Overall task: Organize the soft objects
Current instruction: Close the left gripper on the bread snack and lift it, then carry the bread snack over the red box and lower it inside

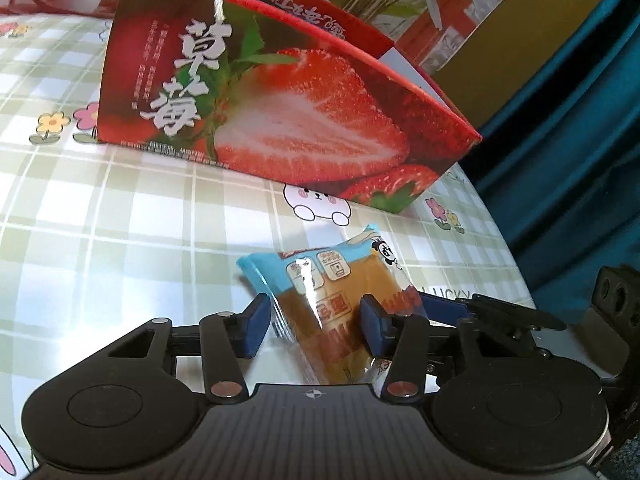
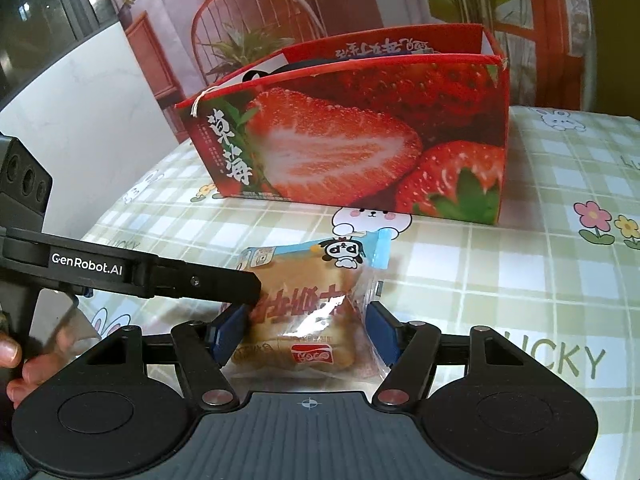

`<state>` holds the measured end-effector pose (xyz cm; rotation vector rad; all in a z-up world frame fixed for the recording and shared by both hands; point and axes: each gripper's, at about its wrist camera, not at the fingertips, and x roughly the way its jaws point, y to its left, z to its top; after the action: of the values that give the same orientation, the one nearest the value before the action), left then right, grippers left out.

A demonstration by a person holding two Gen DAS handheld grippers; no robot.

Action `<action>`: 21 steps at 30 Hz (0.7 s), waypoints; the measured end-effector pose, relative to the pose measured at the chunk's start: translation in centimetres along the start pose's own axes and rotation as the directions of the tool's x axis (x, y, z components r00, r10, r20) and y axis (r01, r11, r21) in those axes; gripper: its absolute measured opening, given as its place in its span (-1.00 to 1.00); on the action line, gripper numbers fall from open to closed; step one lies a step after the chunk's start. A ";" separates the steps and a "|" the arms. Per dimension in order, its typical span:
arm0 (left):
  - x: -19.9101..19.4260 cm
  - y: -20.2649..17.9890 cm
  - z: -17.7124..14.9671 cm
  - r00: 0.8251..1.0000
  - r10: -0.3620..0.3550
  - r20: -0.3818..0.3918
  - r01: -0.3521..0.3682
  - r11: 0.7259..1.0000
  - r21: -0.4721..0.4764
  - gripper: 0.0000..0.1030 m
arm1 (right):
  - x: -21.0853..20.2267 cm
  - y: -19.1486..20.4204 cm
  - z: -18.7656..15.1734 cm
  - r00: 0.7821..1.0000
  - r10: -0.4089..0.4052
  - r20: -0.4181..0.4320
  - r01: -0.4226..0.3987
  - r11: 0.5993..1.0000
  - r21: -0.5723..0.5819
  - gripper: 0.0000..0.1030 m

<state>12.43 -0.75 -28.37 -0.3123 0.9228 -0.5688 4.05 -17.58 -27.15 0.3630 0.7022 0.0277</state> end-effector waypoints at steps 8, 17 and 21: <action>0.1 0.1 -0.5 1.000 -0.018 -0.001 0.018 1.000 -0.008 -0.01 | -0.6 -0.1 -0.8 1.000 0.002 0.021 -0.003 1.000 0.007 0.15; 0.0 0.2 -0.6 1.000 -0.024 0.006 0.024 0.999 -0.022 -0.04 | -0.8 -0.4 -0.8 1.000 0.008 0.019 -0.008 1.000 0.027 0.12; -0.6 -0.7 -0.1 0.999 -0.025 0.030 0.024 1.000 0.009 -0.08 | -0.9 0.0 -0.5 1.000 0.008 0.014 -0.008 1.000 0.009 0.01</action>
<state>11.81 -1.00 -27.69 -0.3243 0.8884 -0.5890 3.04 -17.55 -26.94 0.3748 0.6871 0.0298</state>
